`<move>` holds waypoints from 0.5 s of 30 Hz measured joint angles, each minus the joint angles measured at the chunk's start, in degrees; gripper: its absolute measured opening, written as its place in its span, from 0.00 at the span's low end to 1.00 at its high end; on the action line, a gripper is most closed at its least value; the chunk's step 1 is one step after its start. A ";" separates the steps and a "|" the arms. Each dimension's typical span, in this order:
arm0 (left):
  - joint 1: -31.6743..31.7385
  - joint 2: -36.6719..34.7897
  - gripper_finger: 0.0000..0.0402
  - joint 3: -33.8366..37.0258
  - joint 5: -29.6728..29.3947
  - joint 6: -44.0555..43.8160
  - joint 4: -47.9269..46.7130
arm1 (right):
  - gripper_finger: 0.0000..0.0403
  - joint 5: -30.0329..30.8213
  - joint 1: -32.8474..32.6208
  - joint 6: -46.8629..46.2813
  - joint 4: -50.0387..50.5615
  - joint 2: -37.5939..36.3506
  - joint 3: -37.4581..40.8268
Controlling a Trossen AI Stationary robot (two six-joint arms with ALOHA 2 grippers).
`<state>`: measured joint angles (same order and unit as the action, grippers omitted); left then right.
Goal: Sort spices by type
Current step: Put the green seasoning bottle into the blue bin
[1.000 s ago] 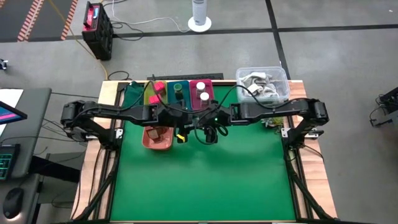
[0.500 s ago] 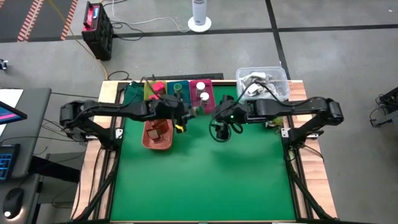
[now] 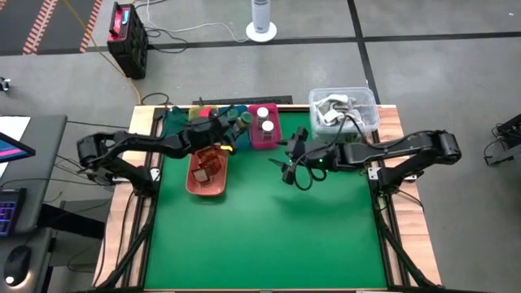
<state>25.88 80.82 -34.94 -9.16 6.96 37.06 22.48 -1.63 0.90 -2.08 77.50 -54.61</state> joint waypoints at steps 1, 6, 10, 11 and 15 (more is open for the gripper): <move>0.62 0.00 0.49 1.31 -0.05 -0.77 1.71 | 0.79 0.00 0.00 0.27 -1.09 0.26 0.16; 2.47 0.98 0.50 5.01 -0.35 -1.71 7.36 | 0.79 0.00 -0.37 0.62 -5.07 0.54 0.67; 3.50 1.89 0.49 5.21 -0.28 -1.30 7.97 | 0.79 -0.02 -1.29 0.71 -6.70 0.56 0.67; 3.82 2.25 0.49 5.18 -0.29 -1.19 7.96 | 0.79 0.00 -1.57 0.75 -7.15 0.56 0.67; 4.56 5.20 0.49 5.12 0.81 -1.33 8.53 | 0.79 -0.02 -2.20 0.80 -8.00 0.56 0.80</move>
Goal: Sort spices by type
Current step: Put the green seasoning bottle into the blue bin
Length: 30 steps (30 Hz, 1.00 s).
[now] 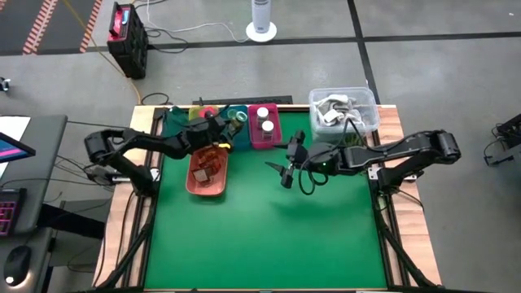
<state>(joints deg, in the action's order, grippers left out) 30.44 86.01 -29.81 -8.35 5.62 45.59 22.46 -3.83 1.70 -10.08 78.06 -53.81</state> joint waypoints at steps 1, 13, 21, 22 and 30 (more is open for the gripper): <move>0.14 1.06 0.49 -0.01 0.29 0.03 0.50 | 0.79 0.00 -0.01 0.08 -0.68 0.00 0.47; 0.21 8.92 0.49 -0.03 0.21 -0.37 8.87 | 0.79 0.00 0.10 -0.63 -2.84 0.07 5.15; -0.24 6.65 0.49 -0.03 1.82 3.45 6.99 | 0.79 -0.07 0.84 -2.31 -3.00 0.06 6.02; -0.24 6.22 0.49 -0.03 1.85 3.52 6.39 | 0.79 -0.07 1.57 -3.11 -3.85 0.54 6.02; -0.24 3.74 0.49 -0.03 1.81 2.62 4.72 | 0.79 -6.15 10.14 -3.89 -5.15 12.59 -2.55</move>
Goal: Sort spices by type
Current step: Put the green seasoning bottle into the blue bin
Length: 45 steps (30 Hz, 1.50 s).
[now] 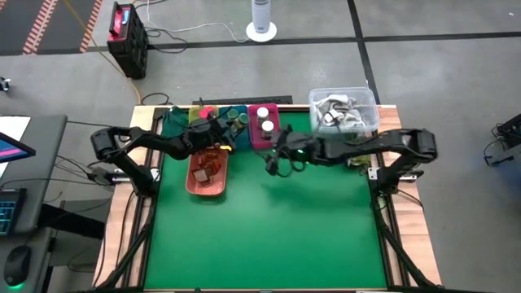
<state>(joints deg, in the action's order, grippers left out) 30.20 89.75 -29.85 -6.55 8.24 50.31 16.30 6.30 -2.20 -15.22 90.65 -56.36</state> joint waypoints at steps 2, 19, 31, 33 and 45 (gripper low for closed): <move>-0.03 -1.25 0.49 0.02 0.00 0.34 -1.53 | 0.79 -0.34 1.90 -0.21 -0.22 3.03 -2.91; -2.01 -10.01 0.50 0.02 -0.75 3.10 -4.16 | 0.84 -1.16 7.40 -1.31 -7.58 13.68 -13.55; -5.49 -10.01 0.50 0.07 -3.72 5.27 0.53 | 0.88 -1.28 8.15 -2.49 -12.35 13.68 -13.55; -5.85 -10.01 0.50 0.07 -3.86 5.32 1.73 | 0.87 -1.37 8.15 -2.47 -12.59 13.68 -13.55; -6.99 -9.99 0.50 0.07 -2.60 7.20 3.44 | 0.70 -1.44 8.07 1.92 -15.39 13.68 -13.55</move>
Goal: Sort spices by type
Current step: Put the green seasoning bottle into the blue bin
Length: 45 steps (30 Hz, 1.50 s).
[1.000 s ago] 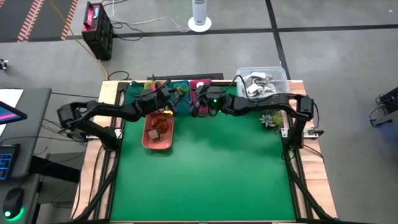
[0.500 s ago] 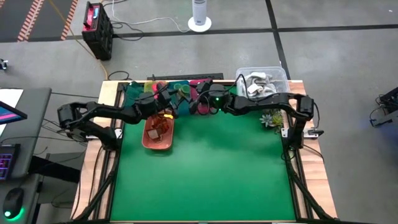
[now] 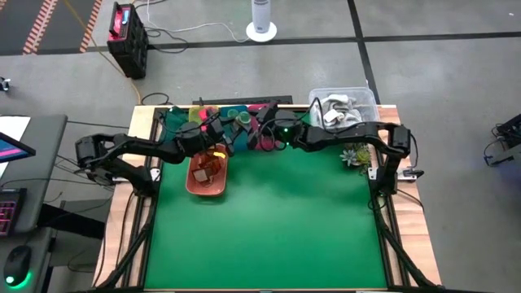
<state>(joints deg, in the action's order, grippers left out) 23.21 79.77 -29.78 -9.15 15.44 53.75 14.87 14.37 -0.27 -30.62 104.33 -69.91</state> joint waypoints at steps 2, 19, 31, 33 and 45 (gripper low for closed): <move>0.04 0.00 0.50 0.00 0.68 0.00 0.02 | 0.65 -0.06 0.00 0.57 -0.02 0.00 0.00; 0.01 -4.58 0.73 -1.62 -0.61 -2.89 -11.01 | 0.56 0.25 -0.04 0.92 0.14 0.06 0.04; -0.20 -29.69 0.69 -1.68 -4.76 -8.77 -37.58 | 0.56 0.12 -0.20 0.80 -2.56 3.45 -0.16; -0.71 -32.85 0.69 -1.68 -4.50 -10.40 -40.31 | 0.56 -0.01 0.00 1.03 -3.50 6.34 -1.83; -7.36 -41.17 0.69 -1.66 -4.42 -12.58 -51.55 | 0.57 2.72 0.02 -1.23 7.02 18.77 -17.16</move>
<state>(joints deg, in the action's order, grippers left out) 15.85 38.60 -31.44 -13.57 2.86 2.20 17.58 14.39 -1.51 -23.60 123.10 -87.07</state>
